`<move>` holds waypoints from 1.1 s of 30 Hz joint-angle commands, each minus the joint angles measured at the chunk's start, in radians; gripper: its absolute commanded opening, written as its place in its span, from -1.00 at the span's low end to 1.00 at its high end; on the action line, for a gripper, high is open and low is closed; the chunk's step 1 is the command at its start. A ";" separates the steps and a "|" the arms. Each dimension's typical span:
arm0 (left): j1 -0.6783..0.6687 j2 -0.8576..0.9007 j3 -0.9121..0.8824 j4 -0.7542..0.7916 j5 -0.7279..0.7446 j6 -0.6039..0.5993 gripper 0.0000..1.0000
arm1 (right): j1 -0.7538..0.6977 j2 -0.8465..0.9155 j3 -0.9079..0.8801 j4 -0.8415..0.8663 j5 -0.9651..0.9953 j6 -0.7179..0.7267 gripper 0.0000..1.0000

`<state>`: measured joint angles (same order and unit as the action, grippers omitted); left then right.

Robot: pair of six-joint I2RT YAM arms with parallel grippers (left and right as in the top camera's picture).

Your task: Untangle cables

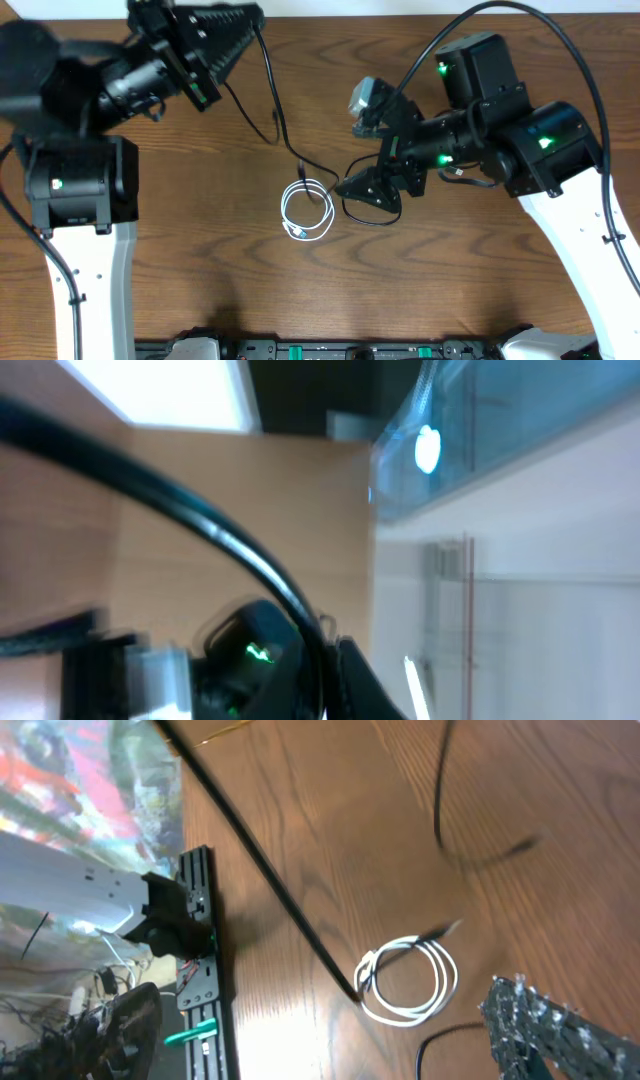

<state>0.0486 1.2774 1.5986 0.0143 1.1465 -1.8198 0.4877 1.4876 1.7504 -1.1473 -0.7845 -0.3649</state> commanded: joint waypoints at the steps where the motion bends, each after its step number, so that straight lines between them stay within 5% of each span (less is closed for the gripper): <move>1: -0.002 -0.009 0.010 0.108 -0.050 -0.268 -0.85 | -0.011 -0.003 0.002 -0.005 -0.003 0.055 0.98; 5: -0.002 -0.006 0.010 0.119 -0.147 -0.257 -0.85 | -0.010 -0.003 0.002 -0.010 -0.003 0.055 0.98; 9: -0.002 0.013 0.010 0.119 -0.235 -0.099 -0.85 | -0.010 -0.003 0.002 -0.024 -0.003 0.055 0.98; 10: -0.002 0.031 0.010 0.118 -0.288 0.066 -0.86 | -0.011 -0.003 0.002 -0.038 0.005 0.055 0.99; 15: -0.002 0.064 0.010 0.068 -0.371 0.438 -0.85 | -0.043 -0.005 0.002 -0.092 0.141 0.109 0.99; 21: -0.016 0.086 0.010 -0.224 -0.668 0.943 -0.85 | -0.138 -0.005 0.002 -0.146 0.176 0.166 0.98; 25: -0.053 0.105 0.010 -0.178 -0.895 1.047 -0.86 | -0.155 -0.005 0.002 -0.176 0.177 0.146 0.99; 33: -0.122 0.146 0.010 0.196 -0.917 1.049 -0.85 | -0.155 -0.004 0.002 -0.180 0.182 0.129 0.98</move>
<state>-0.0414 1.4033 1.5921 0.1646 0.2897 -0.8234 0.3359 1.4876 1.7500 -1.3273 -0.6052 -0.2264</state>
